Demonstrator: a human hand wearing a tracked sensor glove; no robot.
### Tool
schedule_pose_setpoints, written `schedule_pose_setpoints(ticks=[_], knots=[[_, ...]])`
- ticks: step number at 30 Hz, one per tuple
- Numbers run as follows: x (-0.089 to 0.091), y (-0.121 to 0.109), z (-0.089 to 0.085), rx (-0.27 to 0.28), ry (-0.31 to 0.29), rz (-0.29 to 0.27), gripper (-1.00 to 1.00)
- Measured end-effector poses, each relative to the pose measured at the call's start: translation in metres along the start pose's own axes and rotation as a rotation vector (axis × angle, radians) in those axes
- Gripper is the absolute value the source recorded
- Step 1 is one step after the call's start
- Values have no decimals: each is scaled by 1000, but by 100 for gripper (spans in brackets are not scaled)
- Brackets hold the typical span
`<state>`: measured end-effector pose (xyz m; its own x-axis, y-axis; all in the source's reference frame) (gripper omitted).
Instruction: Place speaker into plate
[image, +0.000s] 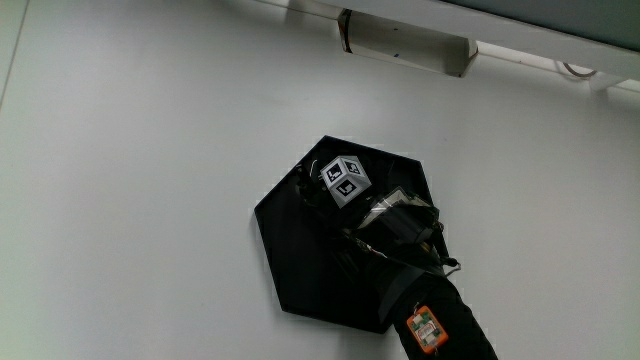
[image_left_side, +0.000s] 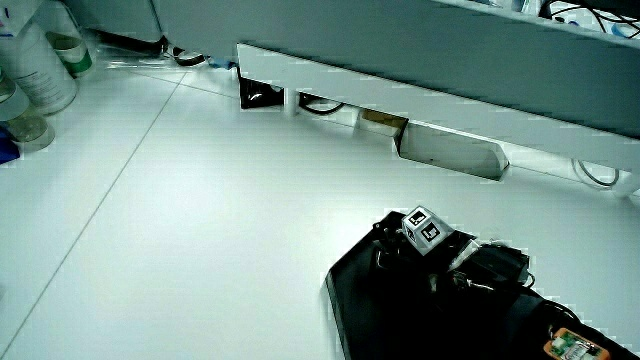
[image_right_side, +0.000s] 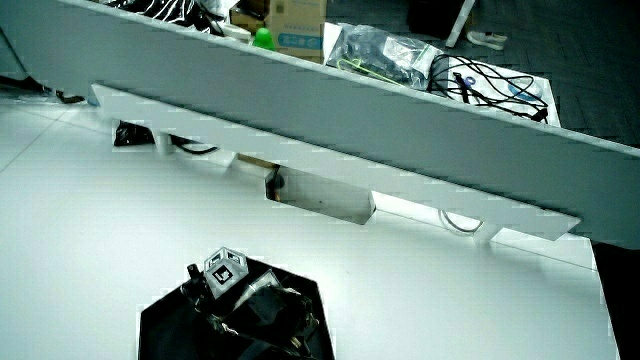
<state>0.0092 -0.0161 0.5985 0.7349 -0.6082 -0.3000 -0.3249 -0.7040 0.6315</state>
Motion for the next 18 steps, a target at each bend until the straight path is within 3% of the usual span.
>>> schedule_pose_setpoints(ticks=[3, 6, 8, 14, 18], knots=[[-1, 7, -10, -51, -23, -21, 0], [7, 8, -16, -62, -41, -47, 0], [12, 5, -15, -63, -12, -43, 0], [12, 14, -28, -175, 28, -8, 0], [19, 11, -37, -169, 66, 0, 0]])
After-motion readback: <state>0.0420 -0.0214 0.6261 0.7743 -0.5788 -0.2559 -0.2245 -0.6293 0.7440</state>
